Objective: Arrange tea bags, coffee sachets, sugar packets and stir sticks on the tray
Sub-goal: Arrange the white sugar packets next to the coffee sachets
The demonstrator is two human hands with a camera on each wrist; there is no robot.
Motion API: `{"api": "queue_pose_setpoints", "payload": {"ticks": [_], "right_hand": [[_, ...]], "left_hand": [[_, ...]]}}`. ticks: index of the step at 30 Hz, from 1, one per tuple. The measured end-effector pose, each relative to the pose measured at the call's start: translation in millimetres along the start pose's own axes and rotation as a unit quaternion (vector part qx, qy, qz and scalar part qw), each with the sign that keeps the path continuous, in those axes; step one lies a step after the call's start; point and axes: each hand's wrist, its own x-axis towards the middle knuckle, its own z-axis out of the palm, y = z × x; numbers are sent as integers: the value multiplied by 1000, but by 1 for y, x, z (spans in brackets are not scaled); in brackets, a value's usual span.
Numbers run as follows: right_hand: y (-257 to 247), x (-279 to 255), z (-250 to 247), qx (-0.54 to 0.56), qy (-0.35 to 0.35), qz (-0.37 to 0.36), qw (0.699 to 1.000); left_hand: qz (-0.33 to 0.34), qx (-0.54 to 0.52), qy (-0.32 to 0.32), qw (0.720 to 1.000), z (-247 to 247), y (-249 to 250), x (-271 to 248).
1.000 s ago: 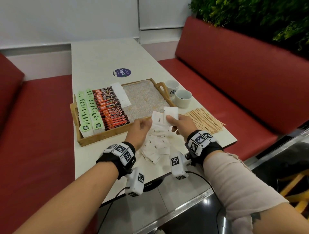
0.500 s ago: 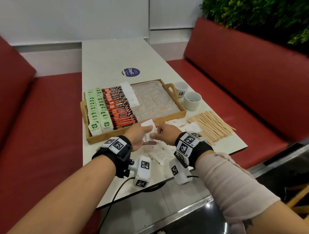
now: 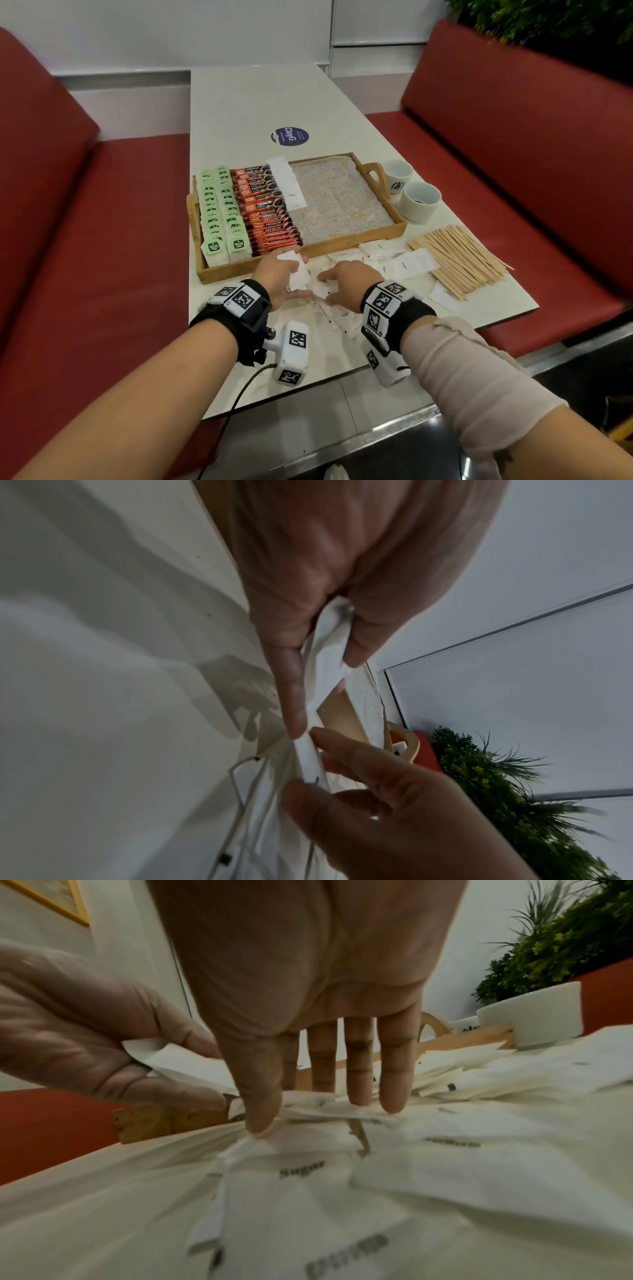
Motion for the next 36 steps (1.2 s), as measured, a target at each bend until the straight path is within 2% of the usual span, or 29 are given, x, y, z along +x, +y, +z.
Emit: {"api": "queue_pose_setpoints", "payload": {"ticks": [8,17,21,25,36], "right_hand": [[-4,2,-6,-72,52,-10,996],[9,-4,-25,-48,118,-9,992],[15,-3,-32,76,165,28,983],[11,-1,-41,226,249,22,942],[2,11,-51,434,213,52,874]], "left_hand": [[16,-45,26,999,4,3,-1],[40,-131,55,989,4,11,-2],[35,-124,61,990,3,9,-1],[10,-119,42,992,10,5,-4],[-15,-187,-77,979,30,24,-22]]}}
